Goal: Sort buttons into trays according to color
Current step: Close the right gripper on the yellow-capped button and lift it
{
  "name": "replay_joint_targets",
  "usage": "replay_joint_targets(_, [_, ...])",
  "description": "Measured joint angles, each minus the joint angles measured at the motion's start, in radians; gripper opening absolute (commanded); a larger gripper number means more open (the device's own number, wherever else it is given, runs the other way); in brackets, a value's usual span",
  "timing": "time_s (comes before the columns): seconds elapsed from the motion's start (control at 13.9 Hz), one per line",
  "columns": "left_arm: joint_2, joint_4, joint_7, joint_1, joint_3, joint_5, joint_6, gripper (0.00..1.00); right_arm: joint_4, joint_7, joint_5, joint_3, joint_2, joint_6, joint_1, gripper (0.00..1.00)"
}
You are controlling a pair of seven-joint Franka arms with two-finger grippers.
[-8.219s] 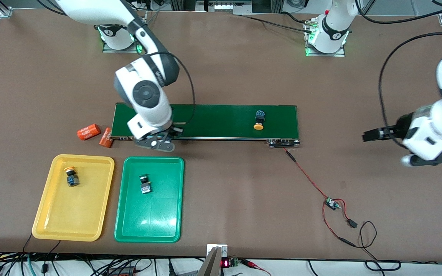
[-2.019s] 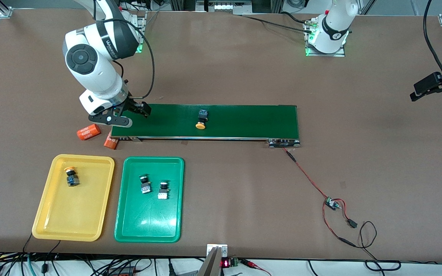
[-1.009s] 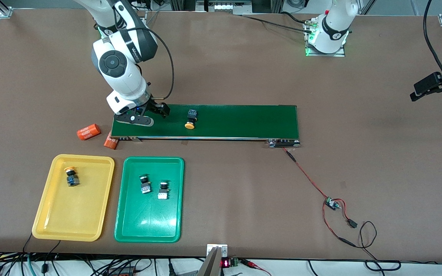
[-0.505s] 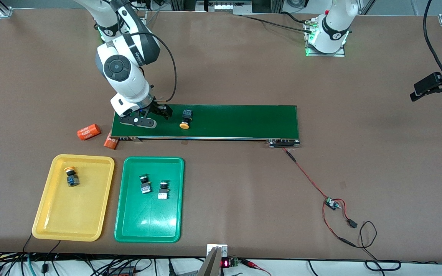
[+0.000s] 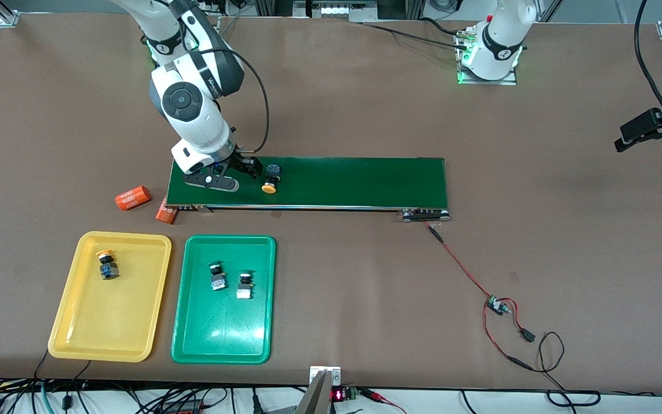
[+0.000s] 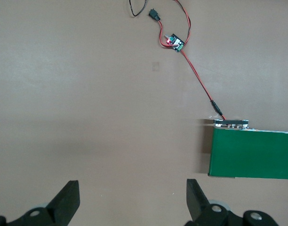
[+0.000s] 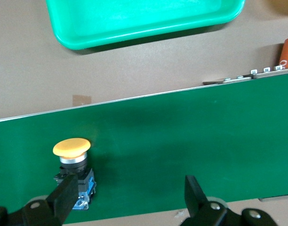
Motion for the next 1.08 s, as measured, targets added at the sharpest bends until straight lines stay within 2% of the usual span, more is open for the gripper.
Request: replay_joint_targets(1.08, [0.004,0.000,0.000,0.002,0.004,0.000,0.000,1.00,0.000,-0.069,-0.048,0.008,0.049,0.002,0.014,1.00])
